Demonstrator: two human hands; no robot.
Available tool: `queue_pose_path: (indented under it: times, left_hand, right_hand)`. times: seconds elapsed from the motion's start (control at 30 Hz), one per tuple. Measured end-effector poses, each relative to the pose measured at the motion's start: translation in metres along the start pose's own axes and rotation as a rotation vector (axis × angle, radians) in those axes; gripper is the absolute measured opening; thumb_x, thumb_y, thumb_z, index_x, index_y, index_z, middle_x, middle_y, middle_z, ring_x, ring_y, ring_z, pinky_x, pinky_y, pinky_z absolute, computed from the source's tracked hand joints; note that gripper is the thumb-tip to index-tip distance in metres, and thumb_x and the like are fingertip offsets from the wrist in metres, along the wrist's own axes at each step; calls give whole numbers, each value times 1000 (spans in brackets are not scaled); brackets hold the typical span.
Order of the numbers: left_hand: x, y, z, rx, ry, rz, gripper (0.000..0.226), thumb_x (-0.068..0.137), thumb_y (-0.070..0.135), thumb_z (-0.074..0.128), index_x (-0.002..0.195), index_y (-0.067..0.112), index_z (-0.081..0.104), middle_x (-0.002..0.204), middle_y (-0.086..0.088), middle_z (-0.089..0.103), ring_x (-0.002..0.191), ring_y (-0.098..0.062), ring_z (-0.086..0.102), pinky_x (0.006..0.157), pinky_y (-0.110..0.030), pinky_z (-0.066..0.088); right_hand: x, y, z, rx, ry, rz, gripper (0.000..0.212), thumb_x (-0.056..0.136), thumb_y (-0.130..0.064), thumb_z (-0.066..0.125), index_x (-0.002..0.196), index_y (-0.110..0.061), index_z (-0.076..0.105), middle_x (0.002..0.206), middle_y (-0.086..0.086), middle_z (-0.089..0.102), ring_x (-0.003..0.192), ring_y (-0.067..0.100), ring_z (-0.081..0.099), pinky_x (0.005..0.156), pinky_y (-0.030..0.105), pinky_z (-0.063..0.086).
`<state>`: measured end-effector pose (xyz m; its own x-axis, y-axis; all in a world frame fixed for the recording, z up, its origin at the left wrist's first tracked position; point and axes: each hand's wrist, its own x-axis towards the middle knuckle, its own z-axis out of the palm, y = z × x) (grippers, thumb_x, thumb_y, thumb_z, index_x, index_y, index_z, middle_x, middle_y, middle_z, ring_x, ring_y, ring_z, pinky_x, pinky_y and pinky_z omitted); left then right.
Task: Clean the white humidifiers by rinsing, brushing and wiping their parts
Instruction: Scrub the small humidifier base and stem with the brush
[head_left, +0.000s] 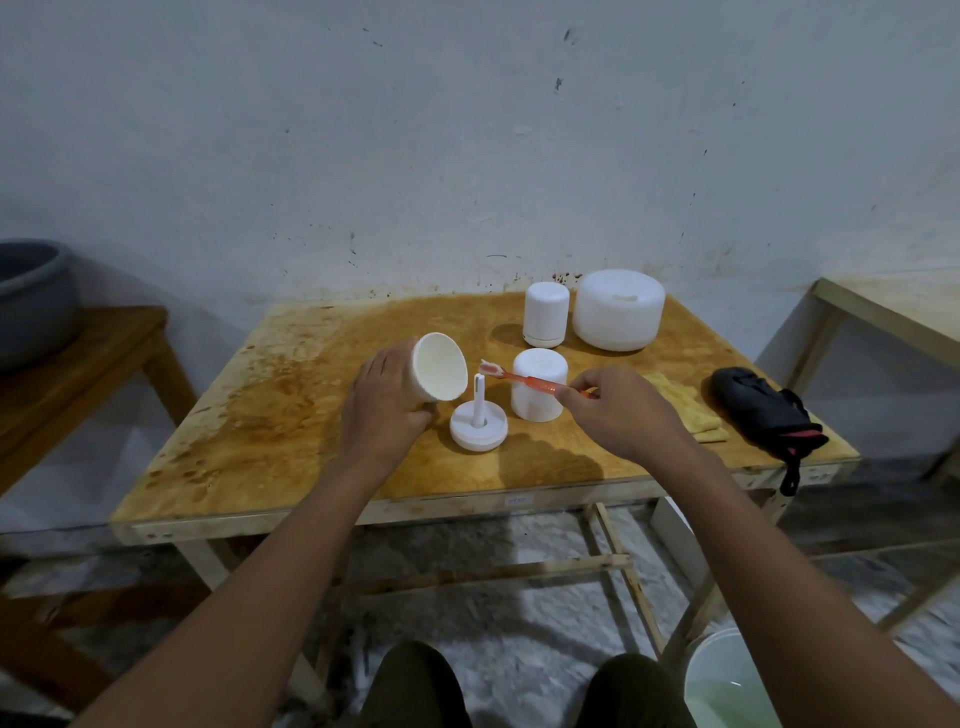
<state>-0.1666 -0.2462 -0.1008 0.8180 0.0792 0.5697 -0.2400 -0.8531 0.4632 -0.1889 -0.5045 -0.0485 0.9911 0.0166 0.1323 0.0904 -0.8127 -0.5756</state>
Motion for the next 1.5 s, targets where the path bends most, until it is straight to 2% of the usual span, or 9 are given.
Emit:
queue_pose_path:
  times: [0.27,0.4,0.6,0.7,0.83,0.93,1.03,1.23,1.5]
  left_hand:
    - [19,4,7,-440,79,-463,85,75,24,84,144,18,37,141,-4,48,127,-23,46,90,-31,44]
    - [22,-2,11,-488,93,-566,86,76,22,84,146,15,34,145,-6,46,130,-26,45,91,-31,43]
    - [14,-9,7,-508,34,-629,101,74,28,85,152,18,22,150,-7,38,135,-27,41,101,-38,42]
    - [3,-4,3,-401,67,-681,109,72,39,85,152,17,15,155,-9,25,142,-29,27,110,-48,36]
    - [-32,19,2,-224,156,-537,85,75,44,79,136,15,29,143,-8,31,134,-29,27,107,-46,35]
    - [-48,29,10,-142,-181,-320,92,75,57,75,145,22,26,146,-4,30,136,-27,30,111,-48,34]
    - [-40,30,20,34,-443,-263,106,75,69,67,155,26,13,159,0,20,146,-26,17,119,-50,17]
    - [-26,29,25,10,-443,-233,80,79,66,65,146,30,39,145,2,42,135,-23,34,107,-46,23]
    - [-26,26,25,-36,-438,-246,77,78,64,67,143,32,41,142,7,43,135,-20,33,107,-46,22]
  right_hand:
    - [-12,2,1,-70,-33,-32,26,96,-47,53,108,-32,69,80,-16,59,88,10,61,81,41,54]
    - [-18,8,3,-106,-36,-89,27,96,-44,53,117,-34,67,84,-15,62,81,6,58,62,26,46]
    - [-28,4,4,-182,-73,-184,35,100,-35,50,134,-32,59,82,-7,63,77,12,59,67,30,51]
    - [-30,2,3,-241,-105,-205,36,101,-33,48,137,-32,55,72,-8,53,69,11,53,56,25,40]
    - [-34,-3,3,-279,-123,-224,38,101,-31,47,139,-30,53,70,-7,51,64,9,50,51,22,34]
    - [-37,-6,4,-273,-144,-208,38,102,-30,46,139,-30,53,70,-9,49,59,6,48,48,20,32]
    - [-41,-6,4,-235,-175,-195,37,101,-29,47,136,-29,57,73,-7,54,66,9,53,52,22,37]
    - [-42,-3,3,-222,-184,-163,32,100,-25,48,125,-20,67,68,-1,54,60,13,53,52,24,38]
    - [-47,0,-10,-253,-272,-162,26,101,-18,50,113,-15,73,65,-16,47,54,8,50,52,22,40]
